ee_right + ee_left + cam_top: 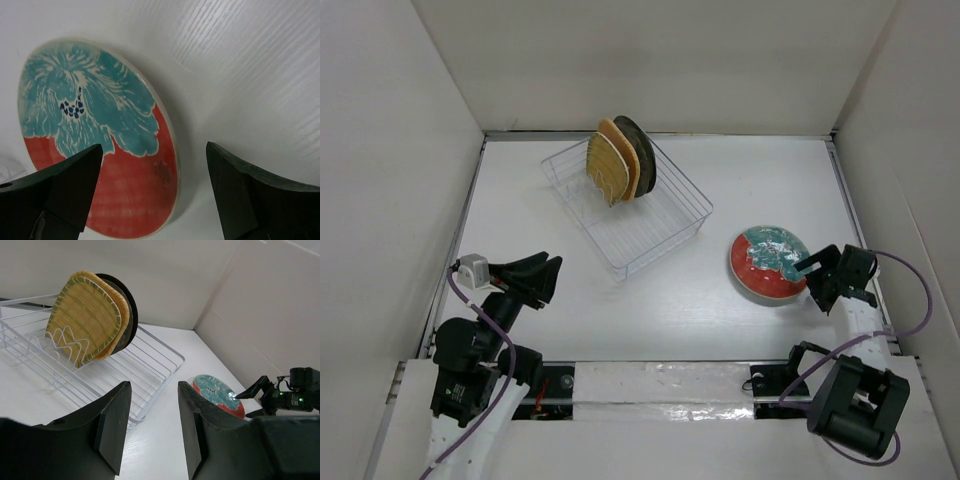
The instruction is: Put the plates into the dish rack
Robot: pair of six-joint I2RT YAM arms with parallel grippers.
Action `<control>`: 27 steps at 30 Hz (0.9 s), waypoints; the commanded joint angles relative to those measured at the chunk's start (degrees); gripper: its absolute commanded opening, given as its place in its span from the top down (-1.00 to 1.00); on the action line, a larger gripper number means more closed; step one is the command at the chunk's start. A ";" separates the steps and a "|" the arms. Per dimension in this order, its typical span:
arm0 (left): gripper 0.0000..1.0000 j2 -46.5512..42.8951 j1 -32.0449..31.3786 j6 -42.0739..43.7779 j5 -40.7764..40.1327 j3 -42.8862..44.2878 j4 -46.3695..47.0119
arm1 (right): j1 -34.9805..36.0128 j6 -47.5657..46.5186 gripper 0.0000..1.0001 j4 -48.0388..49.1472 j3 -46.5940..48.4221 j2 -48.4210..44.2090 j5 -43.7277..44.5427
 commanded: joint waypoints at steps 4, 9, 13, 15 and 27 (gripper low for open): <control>0.22 -0.86 -0.62 0.08 -1.02 0.58 1.38 | -0.47 -1.11 -0.72 6.19 -0.67 4.82 -10.77; 0.22 0.81 -1.15 0.08 -1.46 0.84 1.03 | 0.06 0.74 -0.51 12.25 -4.19 11.16 -13.23; 0.22 0.46 -1.15 0.25 -1.72 0.84 1.12 | 0.06 3.98 0.01 20.67 -7.17 14.06 -11.49; 0.22 0.64 -1.15 0.25 -2.07 0.93 0.94 | 0.06 4.96 0.45 22.89 -7.71 16.08 -11.05; 0.22 1.69 -1.15 -0.18 -2.51 0.66 0.86 | -1.00 13.31 1.00 31.34 -8.16 -1.11 -9.37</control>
